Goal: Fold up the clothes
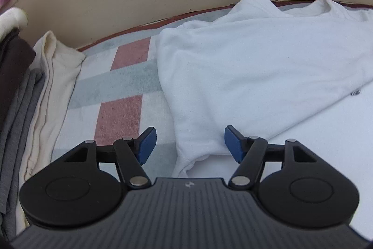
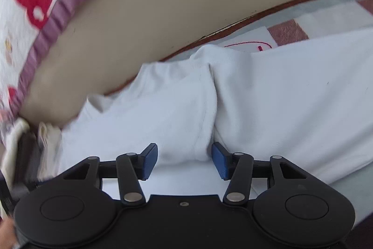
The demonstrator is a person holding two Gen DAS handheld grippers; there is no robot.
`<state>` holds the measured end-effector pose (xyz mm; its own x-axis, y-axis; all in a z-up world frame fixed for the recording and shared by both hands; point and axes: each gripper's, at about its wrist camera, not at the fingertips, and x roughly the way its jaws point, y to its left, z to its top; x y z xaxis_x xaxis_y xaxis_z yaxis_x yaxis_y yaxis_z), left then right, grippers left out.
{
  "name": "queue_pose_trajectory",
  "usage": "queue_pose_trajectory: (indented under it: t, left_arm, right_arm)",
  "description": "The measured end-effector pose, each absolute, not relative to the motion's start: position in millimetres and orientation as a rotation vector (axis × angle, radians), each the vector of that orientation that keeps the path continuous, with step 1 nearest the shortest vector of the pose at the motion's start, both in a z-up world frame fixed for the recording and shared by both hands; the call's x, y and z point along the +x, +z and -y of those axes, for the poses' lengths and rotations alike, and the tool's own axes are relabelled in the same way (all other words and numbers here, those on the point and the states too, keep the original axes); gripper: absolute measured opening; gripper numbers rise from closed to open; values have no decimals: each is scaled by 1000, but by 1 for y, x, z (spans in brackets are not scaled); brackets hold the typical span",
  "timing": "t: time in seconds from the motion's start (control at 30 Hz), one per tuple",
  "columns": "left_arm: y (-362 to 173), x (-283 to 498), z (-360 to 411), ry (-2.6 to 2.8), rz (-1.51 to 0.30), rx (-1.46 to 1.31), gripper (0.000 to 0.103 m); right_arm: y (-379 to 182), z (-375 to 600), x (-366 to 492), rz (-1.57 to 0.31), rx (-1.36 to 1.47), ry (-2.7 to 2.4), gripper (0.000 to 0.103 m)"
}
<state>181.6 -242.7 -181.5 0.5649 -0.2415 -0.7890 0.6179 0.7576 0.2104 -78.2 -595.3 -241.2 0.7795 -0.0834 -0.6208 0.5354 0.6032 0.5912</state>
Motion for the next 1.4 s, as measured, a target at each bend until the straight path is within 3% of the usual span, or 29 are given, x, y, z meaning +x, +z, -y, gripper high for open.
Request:
queue_pose_trajectory:
  t: [0.03, 0.07, 0.1, 0.2, 0.4, 0.63, 0.77, 0.83, 1.0, 1.1, 1.17, 1.23, 1.4]
  left_arm:
    - [-181, 182, 242, -543, -827, 501, 56]
    - [-179, 182, 240, -555, -837, 487, 23]
    - [-177, 184, 239, -554, -851, 473, 9]
    - [-165, 186, 226, -552, -867, 360, 6]
    - [-157, 189, 209, -514, -906, 292, 2]
    - [-166, 188, 213, -478, -969, 363, 5]
    - [-162, 187, 211, -464, -987, 364, 14]
    - [-159, 186, 206, -464, -988, 319, 16]
    - [-147, 176, 202, -472, -970, 210, 33]
    - [-137, 164, 210, -480, -943, 200, 35]
    - [-131, 155, 218, -498, -944, 190, 35]
    - [-125, 143, 229, -525, -958, 190, 35]
    - [-104, 100, 276, -655, -925, 272, 36]
  right_arm:
    - [-242, 596, -76, -572, 857, -388, 41]
    - [-242, 597, -73, -572, 857, -394, 21]
    - [-240, 599, -73, -576, 866, -390, 14]
    - [-228, 602, -85, -551, 920, -349, 14]
    - [-228, 595, -86, -747, 853, -342, 14]
    - [-215, 573, -72, -871, 582, -369, 17]
    - [-208, 575, -71, -930, 440, -506, 20]
    - [-203, 582, -73, -890, 453, -522, 24]
    - [-185, 597, -86, -699, 659, -469, 24]
    - [-165, 590, -91, -649, 607, -499, 24]
    - [-154, 582, -106, -616, 553, -517, 30]
    - [-145, 576, -124, -592, 516, -534, 44]
    - [-151, 597, -200, -534, 723, -667, 51]
